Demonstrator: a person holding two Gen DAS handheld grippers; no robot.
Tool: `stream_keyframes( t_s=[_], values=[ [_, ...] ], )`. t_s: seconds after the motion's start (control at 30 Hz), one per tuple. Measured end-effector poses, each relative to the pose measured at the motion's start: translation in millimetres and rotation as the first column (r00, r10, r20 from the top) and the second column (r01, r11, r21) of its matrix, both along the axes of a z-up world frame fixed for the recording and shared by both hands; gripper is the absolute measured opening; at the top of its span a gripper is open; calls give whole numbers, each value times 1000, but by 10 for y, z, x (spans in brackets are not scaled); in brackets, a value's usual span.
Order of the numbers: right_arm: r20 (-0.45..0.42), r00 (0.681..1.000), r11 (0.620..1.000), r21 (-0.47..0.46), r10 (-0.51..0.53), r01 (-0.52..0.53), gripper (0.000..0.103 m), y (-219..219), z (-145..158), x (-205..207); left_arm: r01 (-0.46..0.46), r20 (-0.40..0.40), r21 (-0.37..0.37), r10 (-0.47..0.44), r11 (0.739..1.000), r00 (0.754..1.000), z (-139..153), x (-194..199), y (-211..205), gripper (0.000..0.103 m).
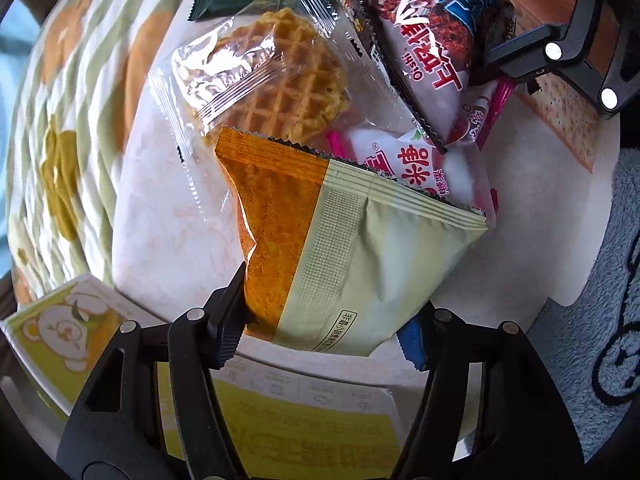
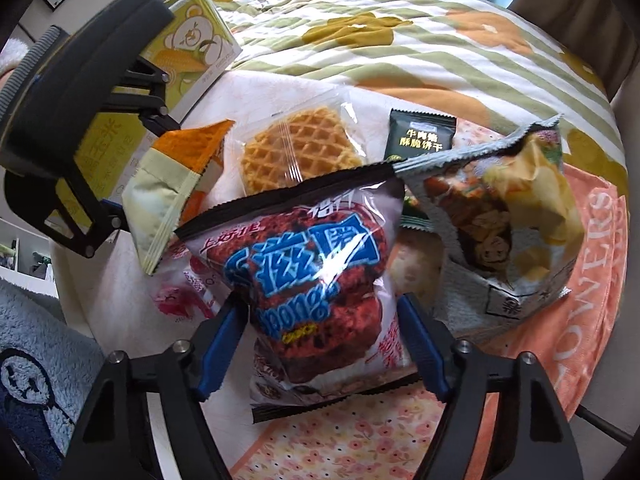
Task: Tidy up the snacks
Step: 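Carry the orange-green packet and red-blue bag to the box and release them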
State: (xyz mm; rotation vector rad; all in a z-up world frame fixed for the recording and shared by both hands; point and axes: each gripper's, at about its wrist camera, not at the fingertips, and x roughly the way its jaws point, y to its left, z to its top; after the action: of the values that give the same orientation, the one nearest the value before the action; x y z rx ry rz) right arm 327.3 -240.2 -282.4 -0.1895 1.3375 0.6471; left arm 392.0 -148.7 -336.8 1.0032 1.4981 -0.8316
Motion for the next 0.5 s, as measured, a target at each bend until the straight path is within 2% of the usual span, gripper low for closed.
stream_keyframes(
  t_s=[0.2,0.5],
  values=[
    [14,1000,1000,5,14,-14,62,5,59,-97,-31,39,-16,32,999,999,131,-127,-28,60],
    [70,997,1000,8,16,-17,61,-37,284,-338,-125,102,-77,132,989,986,447,-175,-14,60]
  ],
)
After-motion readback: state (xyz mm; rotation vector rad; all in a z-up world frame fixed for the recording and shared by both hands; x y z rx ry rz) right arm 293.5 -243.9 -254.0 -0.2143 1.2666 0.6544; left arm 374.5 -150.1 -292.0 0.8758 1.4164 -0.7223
